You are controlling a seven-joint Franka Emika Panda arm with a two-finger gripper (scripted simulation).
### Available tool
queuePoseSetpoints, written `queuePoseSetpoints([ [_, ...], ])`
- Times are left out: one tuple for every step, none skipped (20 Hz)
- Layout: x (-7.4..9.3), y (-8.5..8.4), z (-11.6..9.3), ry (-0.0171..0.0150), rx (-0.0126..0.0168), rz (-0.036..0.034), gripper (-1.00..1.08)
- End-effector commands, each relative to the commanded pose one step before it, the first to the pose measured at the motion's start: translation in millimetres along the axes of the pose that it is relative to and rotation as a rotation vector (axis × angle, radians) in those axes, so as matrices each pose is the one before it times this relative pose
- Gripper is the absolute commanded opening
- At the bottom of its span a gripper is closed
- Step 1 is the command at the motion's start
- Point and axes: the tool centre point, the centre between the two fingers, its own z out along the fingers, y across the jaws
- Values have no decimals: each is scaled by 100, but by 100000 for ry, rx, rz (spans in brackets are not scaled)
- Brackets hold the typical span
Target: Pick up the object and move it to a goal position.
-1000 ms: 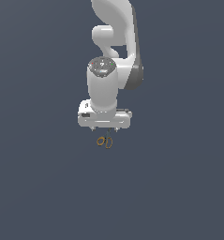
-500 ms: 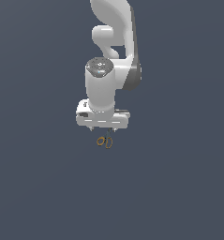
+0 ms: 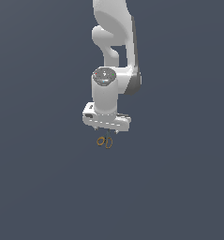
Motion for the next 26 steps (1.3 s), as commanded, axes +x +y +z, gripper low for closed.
queuePoseSetpoints([
  [-1146, -251, 1539, -161, 425, 5547, 100],
  [-500, -51, 627, -47, 146, 2387, 100],
  [-479, -24, 579, -41, 117, 2253, 100],
  [-455, -2, 533, -35, 92, 2116, 100],
  [-429, 16, 489, -29, 71, 1977, 100],
  [-401, 31, 446, -24, 52, 1837, 100],
  [-371, 43, 404, -18, 37, 1695, 100],
  [-341, 50, 364, -13, 24, 1550, 100],
  [-310, 55, 325, -9, 15, 1407, 100],
  [-278, 57, 288, -5, 7, 1260, 100],
  [-246, 56, 251, -3, 1, 1113, 100],
  [-214, 54, 216, -1, -2, 967, 100],
  [-181, 49, 181, 1, -5, 820, 100],
  [-148, 42, 147, 2, -6, 669, 100],
  [-115, 34, 114, 2, -5, 521, 100],
  [-82, 25, 81, 2, -4, 372, 100],
  [-48, 18, 48, 1, -3, 229, 100],
  [-18, 3, 16, 0, -1, 69, 100],
  [69, -31, -67, -82, -33, -504, 100],
  [-2, -1, 30, 0, 0, 0, 100],
  [-6, -3, 90, 0, 0, 0, 100],
  [-10, -5, 150, 0, 0, 0, 100],
  [1, 27, 204, 8, 5, 68, 100],
  [-19, -8, 269, 0, 0, 0, 100],
  [-8, 24, 322, 8, 4, 68, 100],
  [-28, -11, 384, 0, 0, 0, 100],
])
